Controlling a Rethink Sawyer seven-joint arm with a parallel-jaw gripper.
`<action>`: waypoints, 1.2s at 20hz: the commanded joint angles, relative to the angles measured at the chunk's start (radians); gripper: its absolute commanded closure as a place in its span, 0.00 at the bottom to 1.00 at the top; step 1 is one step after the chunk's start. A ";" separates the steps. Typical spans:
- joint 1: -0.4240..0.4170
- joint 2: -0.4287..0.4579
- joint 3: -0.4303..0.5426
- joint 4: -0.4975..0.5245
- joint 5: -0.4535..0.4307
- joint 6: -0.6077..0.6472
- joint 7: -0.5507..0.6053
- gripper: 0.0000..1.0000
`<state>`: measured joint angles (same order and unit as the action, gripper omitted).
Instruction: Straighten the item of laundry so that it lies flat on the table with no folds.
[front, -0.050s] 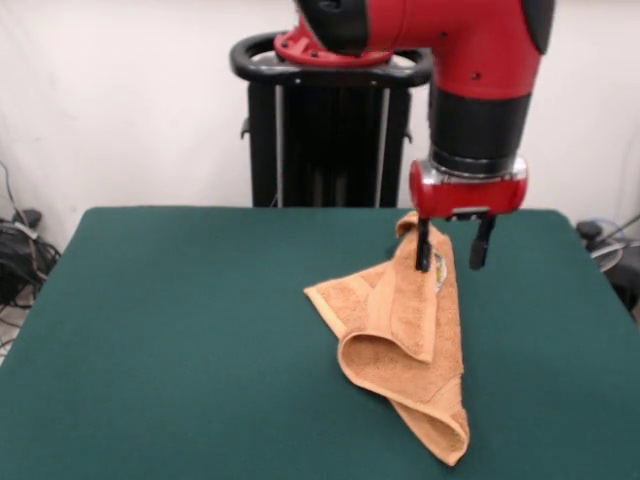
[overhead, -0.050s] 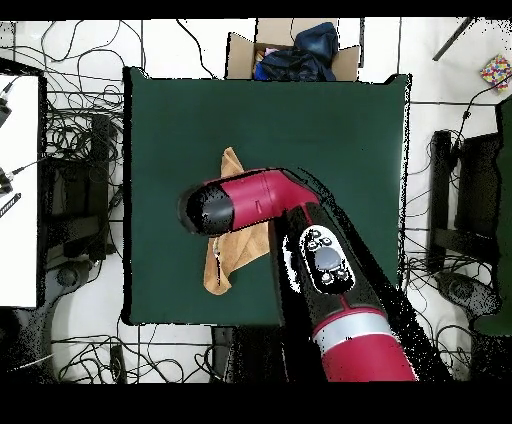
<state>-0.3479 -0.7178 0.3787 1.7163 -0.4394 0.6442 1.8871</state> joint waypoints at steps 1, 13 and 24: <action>-0.003 0.069 -0.097 -0.054 -0.067 -0.007 0.073 0.00; 0.010 0.170 -0.151 -0.135 -0.103 -0.073 0.062 0.00; 0.000 0.246 -0.149 -0.147 -0.102 -0.133 0.050 0.00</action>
<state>-0.3506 -0.5323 0.2367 1.6092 -0.4953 0.5786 1.8871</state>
